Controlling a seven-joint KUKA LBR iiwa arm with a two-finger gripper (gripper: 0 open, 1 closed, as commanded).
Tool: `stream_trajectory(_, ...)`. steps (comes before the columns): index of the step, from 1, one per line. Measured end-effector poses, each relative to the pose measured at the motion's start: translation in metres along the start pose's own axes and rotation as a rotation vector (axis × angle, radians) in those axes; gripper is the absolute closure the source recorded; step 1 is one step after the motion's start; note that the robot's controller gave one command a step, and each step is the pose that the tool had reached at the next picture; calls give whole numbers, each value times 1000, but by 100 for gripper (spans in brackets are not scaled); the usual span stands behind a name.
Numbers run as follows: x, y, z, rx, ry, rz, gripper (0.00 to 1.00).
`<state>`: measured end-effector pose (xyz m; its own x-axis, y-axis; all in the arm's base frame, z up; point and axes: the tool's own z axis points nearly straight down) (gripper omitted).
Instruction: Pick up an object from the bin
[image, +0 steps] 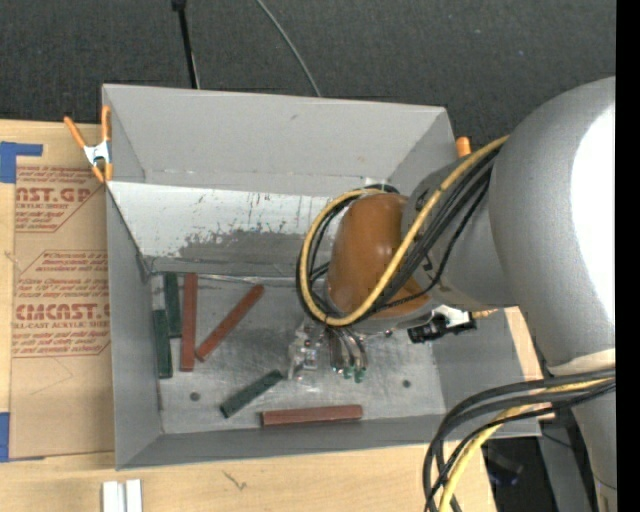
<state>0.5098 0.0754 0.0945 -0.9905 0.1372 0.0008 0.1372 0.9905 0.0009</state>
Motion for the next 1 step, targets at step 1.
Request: stream_trajectory(1, 0, -1, 0, 1, 0, 1, 0)
